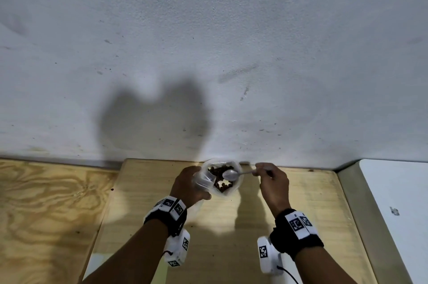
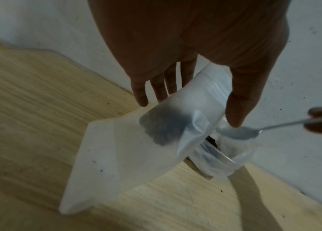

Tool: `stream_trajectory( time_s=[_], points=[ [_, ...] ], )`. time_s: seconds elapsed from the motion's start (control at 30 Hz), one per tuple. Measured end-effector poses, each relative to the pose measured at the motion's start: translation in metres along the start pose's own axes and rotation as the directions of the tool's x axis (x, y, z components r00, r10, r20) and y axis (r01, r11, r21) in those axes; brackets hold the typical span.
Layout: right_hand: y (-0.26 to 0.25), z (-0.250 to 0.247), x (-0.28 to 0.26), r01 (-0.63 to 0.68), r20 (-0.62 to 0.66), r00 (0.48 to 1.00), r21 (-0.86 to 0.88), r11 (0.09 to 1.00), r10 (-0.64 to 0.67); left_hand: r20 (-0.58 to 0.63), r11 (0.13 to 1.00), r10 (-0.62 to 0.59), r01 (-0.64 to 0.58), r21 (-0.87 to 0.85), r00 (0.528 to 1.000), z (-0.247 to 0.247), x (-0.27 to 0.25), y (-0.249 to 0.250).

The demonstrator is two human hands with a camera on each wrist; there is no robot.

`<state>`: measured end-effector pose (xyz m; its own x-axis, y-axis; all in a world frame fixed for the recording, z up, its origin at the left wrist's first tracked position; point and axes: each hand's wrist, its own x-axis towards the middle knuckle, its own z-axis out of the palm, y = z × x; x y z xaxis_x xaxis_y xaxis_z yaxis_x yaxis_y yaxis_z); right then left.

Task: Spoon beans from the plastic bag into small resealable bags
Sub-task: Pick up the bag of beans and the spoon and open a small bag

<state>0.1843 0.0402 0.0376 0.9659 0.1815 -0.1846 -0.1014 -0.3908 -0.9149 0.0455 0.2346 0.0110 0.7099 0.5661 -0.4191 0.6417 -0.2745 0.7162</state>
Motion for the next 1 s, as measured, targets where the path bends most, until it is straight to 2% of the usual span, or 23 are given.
stream_trajectory(
  time_s=[0.13,0.2,0.23,0.3,0.37,0.4,0.47,0.5,0.57,0.6,0.67,0.73,0.8,0.93,1.0],
  points=[
    [0.03,0.008,0.003,-0.114,0.104,0.987,-0.088,0.99,0.123,-0.048,0.999,0.027,-0.029,-0.04,0.998,-0.001,-0.01,-0.001],
    [0.038,0.01,0.006,-0.109,0.188,0.971,-0.2,0.974,0.147,-0.062,0.996,0.041,-0.046,-0.081,0.997,-0.002,-0.015,-0.001],
    [0.038,0.008,0.006,-0.082,0.219,0.964,-0.299,0.951,0.152,-0.065,0.993,0.047,-0.054,-0.103,0.997,-0.003,-0.018,0.0],
    [0.03,-0.002,0.001,-0.023,0.219,0.961,-0.54,0.841,0.168,-0.064,0.987,0.063,-0.072,-0.141,0.996,-0.006,-0.024,0.005],
    [0.016,-0.015,-0.006,0.035,0.187,0.975,-0.654,0.756,0.117,-0.069,0.979,0.094,-0.105,-0.174,0.993,-0.009,-0.029,0.011],
    [0.007,-0.02,-0.011,0.075,0.192,0.98,-0.631,0.772,0.062,-0.07,0.974,0.115,-0.127,-0.186,0.991,-0.012,-0.033,0.015],
    [-0.015,-0.026,-0.02,0.141,0.287,0.958,-0.407,0.902,-0.02,-0.044,0.966,0.165,-0.17,-0.193,0.985,-0.016,-0.04,0.025],
    [-0.027,-0.026,-0.025,0.173,0.392,0.918,-0.266,0.948,-0.058,-0.019,0.964,0.19,-0.19,-0.185,0.982,-0.016,-0.042,0.03],
    [-0.054,-0.024,-0.038,0.192,0.6,0.795,-0.102,0.976,-0.094,0.023,0.956,0.252,-0.245,-0.16,0.967,-0.017,-0.049,0.039],
    [-0.065,-0.022,-0.043,0.181,0.668,0.739,-0.077,0.98,-0.084,0.036,0.949,0.287,-0.278,-0.151,0.957,-0.017,-0.051,0.044],
    [-0.083,-0.021,-0.048,0.179,0.726,0.686,-0.096,0.979,-0.055,0.039,0.927,0.357,-0.349,-0.135,0.933,-0.018,-0.058,0.055],
    [-0.094,-0.026,-0.05,0.214,0.732,0.68,-0.142,0.967,-0.042,0.027,0.907,0.407,-0.401,-0.131,0.913,-0.02,-0.066,0.066],
    [-0.098,-0.033,-0.049,0.26,0.706,0.704,-0.159,0.952,-0.075,0.022,0.899,0.418,-0.41,-0.153,0.908,-0.023,-0.071,0.073],
    [-0.093,-0.046,-0.043,0.382,0.599,0.772,-0.172,0.908,-0.212,-0.018,0.88,0.377,-0.364,-0.306,0.926,-0.028,-0.069,0.074],
    [-0.092,-0.05,-0.043,0.398,0.539,0.797,-0.132,0.908,-0.272,-0.101,0.873,0.334,-0.348,-0.343,0.937,-0.031,-0.066,0.076]
  ],
)
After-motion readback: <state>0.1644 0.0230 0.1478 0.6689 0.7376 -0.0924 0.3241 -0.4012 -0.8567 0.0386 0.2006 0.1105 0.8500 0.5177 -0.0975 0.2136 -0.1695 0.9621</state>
